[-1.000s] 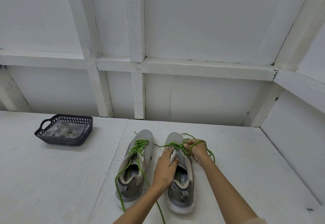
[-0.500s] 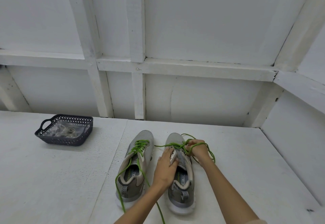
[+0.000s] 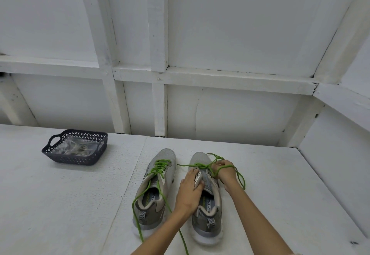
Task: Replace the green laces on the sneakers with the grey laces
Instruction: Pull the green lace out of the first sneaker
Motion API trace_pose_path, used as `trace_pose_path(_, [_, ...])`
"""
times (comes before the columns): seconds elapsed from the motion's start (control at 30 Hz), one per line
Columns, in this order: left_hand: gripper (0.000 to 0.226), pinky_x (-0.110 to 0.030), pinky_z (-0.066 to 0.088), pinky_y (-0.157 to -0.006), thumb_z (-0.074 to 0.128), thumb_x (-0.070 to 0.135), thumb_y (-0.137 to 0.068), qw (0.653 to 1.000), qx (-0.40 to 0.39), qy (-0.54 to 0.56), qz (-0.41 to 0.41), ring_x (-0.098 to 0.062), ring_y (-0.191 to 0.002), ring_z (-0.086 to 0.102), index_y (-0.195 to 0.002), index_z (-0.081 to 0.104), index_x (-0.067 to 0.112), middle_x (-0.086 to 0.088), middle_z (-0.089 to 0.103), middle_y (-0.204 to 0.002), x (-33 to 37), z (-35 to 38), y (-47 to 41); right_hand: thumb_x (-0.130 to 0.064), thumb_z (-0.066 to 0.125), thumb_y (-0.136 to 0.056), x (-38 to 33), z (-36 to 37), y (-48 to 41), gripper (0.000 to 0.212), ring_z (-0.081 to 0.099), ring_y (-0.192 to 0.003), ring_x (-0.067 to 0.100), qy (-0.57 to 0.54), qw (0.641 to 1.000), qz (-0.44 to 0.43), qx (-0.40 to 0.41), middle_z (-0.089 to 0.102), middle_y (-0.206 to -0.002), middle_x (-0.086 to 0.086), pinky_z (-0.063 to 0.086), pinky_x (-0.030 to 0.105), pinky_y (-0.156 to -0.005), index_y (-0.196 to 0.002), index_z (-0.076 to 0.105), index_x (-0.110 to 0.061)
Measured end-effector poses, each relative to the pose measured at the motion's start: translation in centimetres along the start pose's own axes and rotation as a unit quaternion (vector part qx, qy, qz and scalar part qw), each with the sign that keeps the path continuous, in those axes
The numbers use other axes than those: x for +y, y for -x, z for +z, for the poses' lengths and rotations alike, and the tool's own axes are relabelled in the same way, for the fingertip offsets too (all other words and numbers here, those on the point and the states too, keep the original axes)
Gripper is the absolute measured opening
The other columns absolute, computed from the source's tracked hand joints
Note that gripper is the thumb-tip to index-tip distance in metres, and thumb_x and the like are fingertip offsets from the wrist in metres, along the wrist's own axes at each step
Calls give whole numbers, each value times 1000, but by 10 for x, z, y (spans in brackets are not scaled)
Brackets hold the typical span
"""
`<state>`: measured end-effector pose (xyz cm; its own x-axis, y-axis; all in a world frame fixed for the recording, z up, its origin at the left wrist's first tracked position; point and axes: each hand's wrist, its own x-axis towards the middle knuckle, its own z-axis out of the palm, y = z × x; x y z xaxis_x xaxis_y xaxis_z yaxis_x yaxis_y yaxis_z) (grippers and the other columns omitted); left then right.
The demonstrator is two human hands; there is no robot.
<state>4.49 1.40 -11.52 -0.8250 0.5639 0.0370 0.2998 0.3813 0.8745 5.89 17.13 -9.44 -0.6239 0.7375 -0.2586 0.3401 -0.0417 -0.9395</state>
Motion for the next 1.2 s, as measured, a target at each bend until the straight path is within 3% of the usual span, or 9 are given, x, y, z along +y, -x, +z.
trace_pose_path(0.1, [50, -37, 16, -119, 49, 26, -100, 1000, -1, 0, 3, -12, -145, 24, -147, 35, 18, 2, 32, -155, 0, 0, 0, 5, 66, -85, 0, -3, 0, 6, 53, -65, 19, 62, 997, -32, -31, 61, -73, 9, 47, 26, -60, -82, 65, 0])
trace_pose_path(0.27, [49, -36, 14, -119, 49, 25, -100, 1000, -3, -3, 2, -12, -145, 21, -146, 36, 18, 2, 31, -155, 2, 0, 1, 5, 35, -97, 1, 2, -3, 24, 50, -57, 22, -77, 996, 9, 47, 55, -70, 13, 47, 30, -47, -80, 45, -8])
trace_pose_path(0.43, [49, -37, 16, -119, 49, 24, -100, 1000, -1, 1, 1, -11, -145, 22, -147, 35, 18, 2, 31, -155, 2, -1, 0, 8, 58, -86, -1, 2, 0, 19, 54, -72, 23, 37, 999, 4, 9, 60, -74, 11, 46, 29, -62, -73, 58, -6])
trace_pose_path(0.53, [50, -38, 16, -119, 49, 24, -100, 1000, -4, 2, 0, -11, -145, 21, -147, 35, 19, 3, 30, -156, 2, 0, 1, 10, 55, -87, -4, 1, -2, 29, 51, -62, 20, 47, 999, -3, -4, 58, -69, 8, 42, 22, -51, -66, 57, -8])
trace_pose_path(0.7, [50, -38, 16, -120, 48, 26, -100, 1000, -6, 2, -3, -10, -145, 21, -147, 34, 20, 3, 30, -156, 2, -1, 1, 7, 31, -96, 1, 6, -1, 28, 51, -56, 23, -85, 993, 46, 73, 55, -69, 15, 44, 20, -35, -76, 45, -7])
trace_pose_path(0.87, [50, -37, 15, -119, 48, 25, -100, 1000, -6, -4, -5, -12, -146, 21, -147, 34, 19, 2, 30, -156, 2, -1, 0, 5, 59, -87, 1, 7, -2, 13, 55, -76, 23, 1, 1000, 15, 11, 61, -82, 14, 48, 30, -64, -78, 60, -3])
trace_pose_path(0.93, [50, -37, 16, -119, 49, 25, -100, 1000, -7, -2, -5, -12, -145, 22, -147, 35, 19, 1, 30, -156, 2, -1, 0, 8, 53, -89, 1, 6, -2, 21, 56, -70, 24, -6, 1000, 11, 24, 60, -80, 15, 49, 29, -60, -72, 57, -4])
trace_pose_path(1.03, [50, -37, 15, -119, 48, 26, -100, 1000, -10, -6, -5, -12, -145, 22, -147, 34, 19, 2, 30, -156, 4, -2, 1, 5, 39, -98, 2, 7, 2, 22, 54, -55, 23, -108, 991, 24, 74, 56, -72, 15, 49, 22, -40, -81, 51, -2])
trace_pose_path(1.2, [50, -37, 15, -120, 48, 26, -100, 1000, -10, -4, -5, -12, -146, 20, -147, 33, 19, 2, 29, -156, 3, -2, 1, 4, 59, -91, 0, 5, 4, 5, 56, -61, 19, -42, 999, 11, 25, 62, -79, 13, 46, 14, -42, -88, 63, 3])
